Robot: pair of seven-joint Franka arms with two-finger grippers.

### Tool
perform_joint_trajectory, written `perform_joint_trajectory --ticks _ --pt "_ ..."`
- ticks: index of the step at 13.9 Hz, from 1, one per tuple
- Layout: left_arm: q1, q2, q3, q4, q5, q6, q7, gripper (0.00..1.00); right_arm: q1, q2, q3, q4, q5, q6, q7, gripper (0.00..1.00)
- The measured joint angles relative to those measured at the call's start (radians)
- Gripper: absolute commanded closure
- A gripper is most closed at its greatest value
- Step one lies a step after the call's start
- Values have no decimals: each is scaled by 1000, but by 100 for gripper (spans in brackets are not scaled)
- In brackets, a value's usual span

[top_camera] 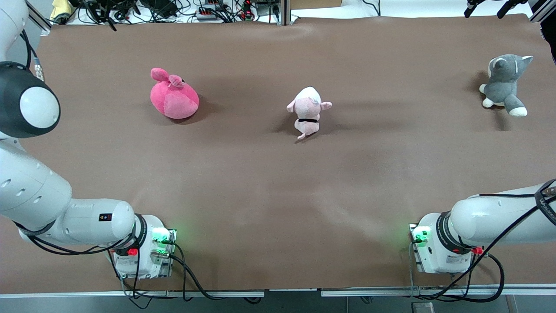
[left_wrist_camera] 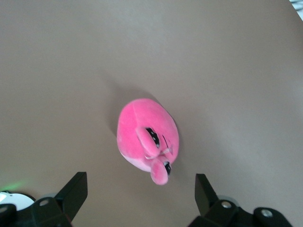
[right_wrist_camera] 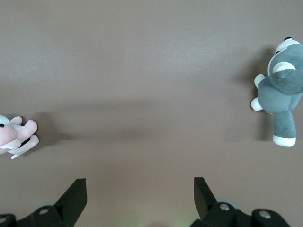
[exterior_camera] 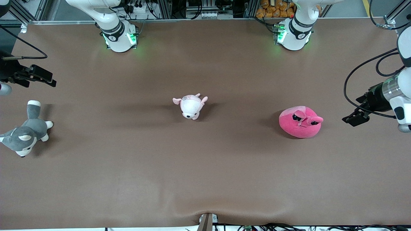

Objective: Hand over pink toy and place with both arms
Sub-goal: 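Move the left gripper down over the pink plush toy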

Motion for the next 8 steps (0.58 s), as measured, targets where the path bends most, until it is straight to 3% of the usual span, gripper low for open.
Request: perform_joint_trajectory --ticks 8 --pt "52 43 4 -3 33 -5 0 0 0 4 -1 0 -1 1 0 0"
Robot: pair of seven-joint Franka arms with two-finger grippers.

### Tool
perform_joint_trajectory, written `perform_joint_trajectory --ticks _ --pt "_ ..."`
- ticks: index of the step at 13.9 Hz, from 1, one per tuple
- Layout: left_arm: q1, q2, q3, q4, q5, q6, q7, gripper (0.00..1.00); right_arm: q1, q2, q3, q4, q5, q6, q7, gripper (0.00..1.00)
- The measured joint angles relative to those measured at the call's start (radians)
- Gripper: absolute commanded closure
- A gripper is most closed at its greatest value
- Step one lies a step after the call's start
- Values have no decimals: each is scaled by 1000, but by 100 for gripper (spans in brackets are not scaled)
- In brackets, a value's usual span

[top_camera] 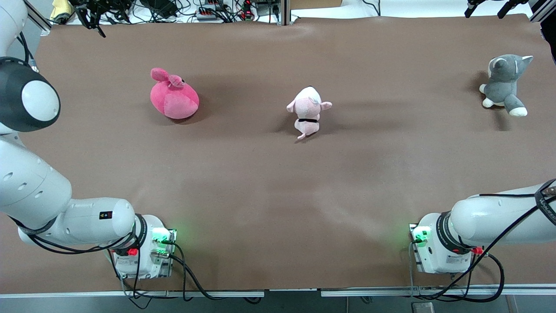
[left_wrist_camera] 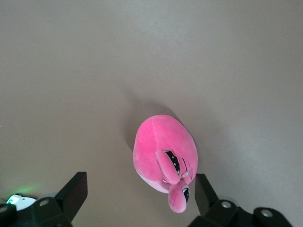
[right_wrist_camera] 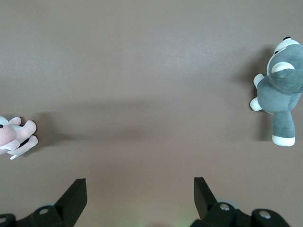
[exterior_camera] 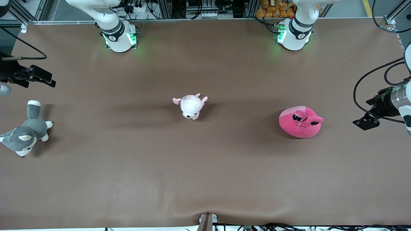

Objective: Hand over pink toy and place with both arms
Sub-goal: 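Move the left gripper down over the pink plush toy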

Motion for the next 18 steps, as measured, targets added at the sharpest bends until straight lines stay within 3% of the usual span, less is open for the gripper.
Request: perform_joint_trajectory --ticks 3,10,14,18 --pt "0 16 -1 -1 0 0 -33 0 0 2 1 0 0 0 0 0" --pt "10 47 -2 -30 -10 -1 -390 0 0 2 2 0 0 0 0 0" --pt "35 79 -2 -46 -140 -1 -561 0 0 2 5 0 0 -1 0 0" --pt "55 96 -2 -101 -213 -3 -573 0 0 2 5 0 0 -1 0 0"
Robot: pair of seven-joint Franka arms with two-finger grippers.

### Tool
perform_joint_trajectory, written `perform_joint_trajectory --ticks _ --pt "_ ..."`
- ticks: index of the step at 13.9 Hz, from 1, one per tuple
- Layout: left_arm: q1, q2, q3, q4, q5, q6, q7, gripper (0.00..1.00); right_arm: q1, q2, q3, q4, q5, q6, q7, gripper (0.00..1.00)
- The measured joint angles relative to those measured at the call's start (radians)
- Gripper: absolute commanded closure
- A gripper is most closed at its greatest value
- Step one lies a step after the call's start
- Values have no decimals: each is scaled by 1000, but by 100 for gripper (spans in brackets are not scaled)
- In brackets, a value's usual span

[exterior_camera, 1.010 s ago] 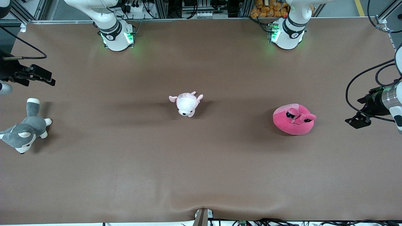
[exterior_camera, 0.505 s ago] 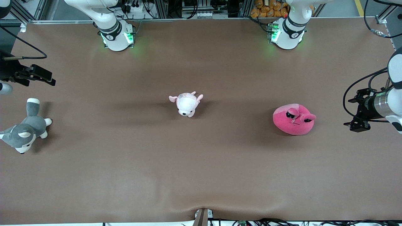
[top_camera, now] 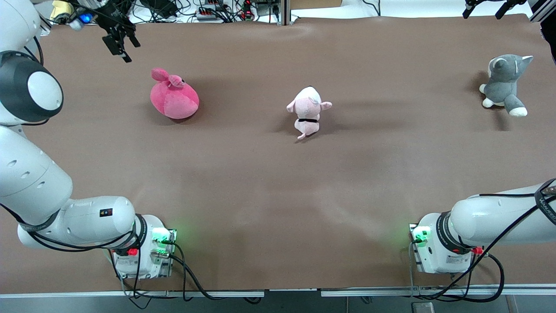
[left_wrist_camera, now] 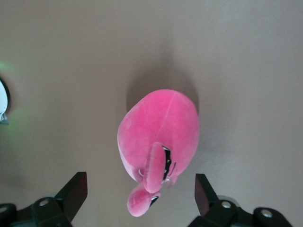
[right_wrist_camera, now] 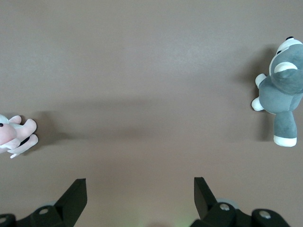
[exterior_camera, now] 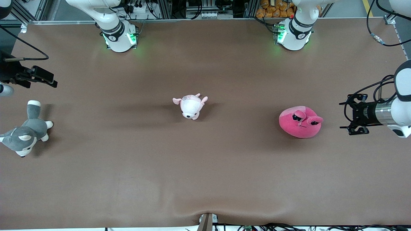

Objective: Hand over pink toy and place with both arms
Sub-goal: 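Move the left gripper down over the pink plush toy, then close the left gripper on the pink plush's snout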

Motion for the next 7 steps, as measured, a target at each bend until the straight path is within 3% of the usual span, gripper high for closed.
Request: perform_joint_trajectory --ticks 7 --pt "-4 103 -2 -24 -74 19 -13 0 0 0 0 0 0 0 0 0"
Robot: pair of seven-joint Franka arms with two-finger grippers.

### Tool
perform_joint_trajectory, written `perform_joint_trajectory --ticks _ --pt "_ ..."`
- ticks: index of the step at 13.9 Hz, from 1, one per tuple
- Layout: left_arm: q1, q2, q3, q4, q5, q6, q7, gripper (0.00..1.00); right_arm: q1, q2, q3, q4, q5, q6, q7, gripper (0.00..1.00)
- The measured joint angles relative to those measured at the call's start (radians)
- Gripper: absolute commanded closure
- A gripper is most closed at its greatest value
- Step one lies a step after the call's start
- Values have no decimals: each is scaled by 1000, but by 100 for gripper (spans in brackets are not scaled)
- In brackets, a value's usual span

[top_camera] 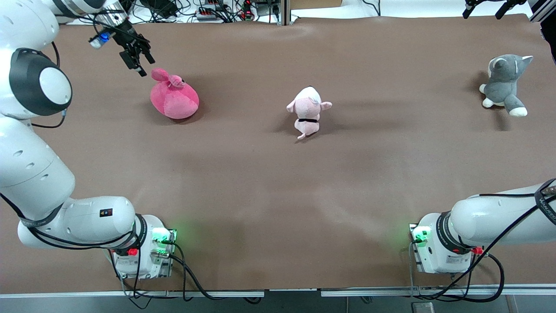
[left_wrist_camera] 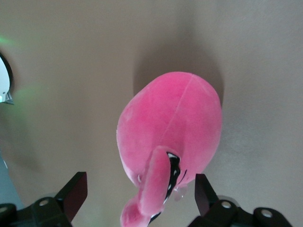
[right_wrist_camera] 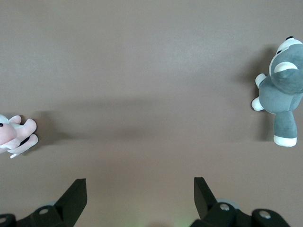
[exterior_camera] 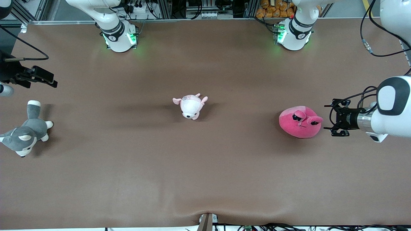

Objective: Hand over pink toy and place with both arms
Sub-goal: 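Close the left gripper on the pink plush's snout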

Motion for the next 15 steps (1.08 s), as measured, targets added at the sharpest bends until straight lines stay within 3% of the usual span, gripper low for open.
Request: perform_joint_trajectory --ticks 7,11,15 --pt "-4 39 -6 -5 -15 13 0 1 0 0 0 0 0 0 0 0" --pt "-4 55 -7 -6 -20 21 0 34 0 1 0 0 0 0 0 0" --pt "-6 59 -11 -6 -23 23 0 43 0 1 -2 0 0 0 0 0"
